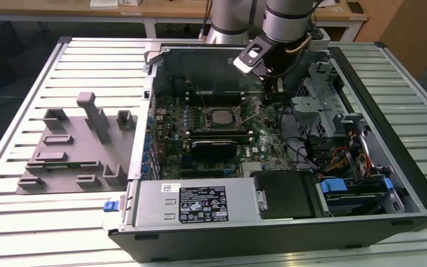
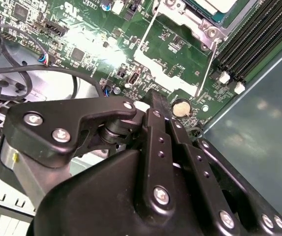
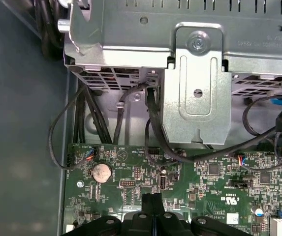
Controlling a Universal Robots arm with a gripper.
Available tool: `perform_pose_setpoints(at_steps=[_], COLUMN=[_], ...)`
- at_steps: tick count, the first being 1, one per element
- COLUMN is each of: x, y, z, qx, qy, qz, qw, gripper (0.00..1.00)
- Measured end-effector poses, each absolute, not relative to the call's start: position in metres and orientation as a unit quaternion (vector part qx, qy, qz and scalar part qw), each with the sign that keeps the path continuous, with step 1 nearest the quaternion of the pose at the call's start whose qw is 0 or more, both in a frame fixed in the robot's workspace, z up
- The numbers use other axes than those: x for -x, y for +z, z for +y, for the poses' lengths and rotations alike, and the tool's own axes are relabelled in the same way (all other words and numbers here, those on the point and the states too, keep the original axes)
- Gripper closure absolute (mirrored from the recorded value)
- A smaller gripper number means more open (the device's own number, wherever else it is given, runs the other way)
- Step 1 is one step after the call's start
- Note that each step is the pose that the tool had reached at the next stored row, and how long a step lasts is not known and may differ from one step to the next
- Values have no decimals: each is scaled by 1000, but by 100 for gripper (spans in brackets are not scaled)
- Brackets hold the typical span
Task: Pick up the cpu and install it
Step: 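Close the cpu cover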
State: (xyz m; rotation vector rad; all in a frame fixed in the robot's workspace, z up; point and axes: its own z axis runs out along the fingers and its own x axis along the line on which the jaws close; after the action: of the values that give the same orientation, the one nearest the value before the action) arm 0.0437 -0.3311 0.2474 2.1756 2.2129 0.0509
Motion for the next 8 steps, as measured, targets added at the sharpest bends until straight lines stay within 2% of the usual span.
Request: perform_pose_setpoints(at_steps=[8], x=[-44], y=[240], z=[-331], qx=[-701], qy=[16], qz=[713], qw=[19], gripper=[89])
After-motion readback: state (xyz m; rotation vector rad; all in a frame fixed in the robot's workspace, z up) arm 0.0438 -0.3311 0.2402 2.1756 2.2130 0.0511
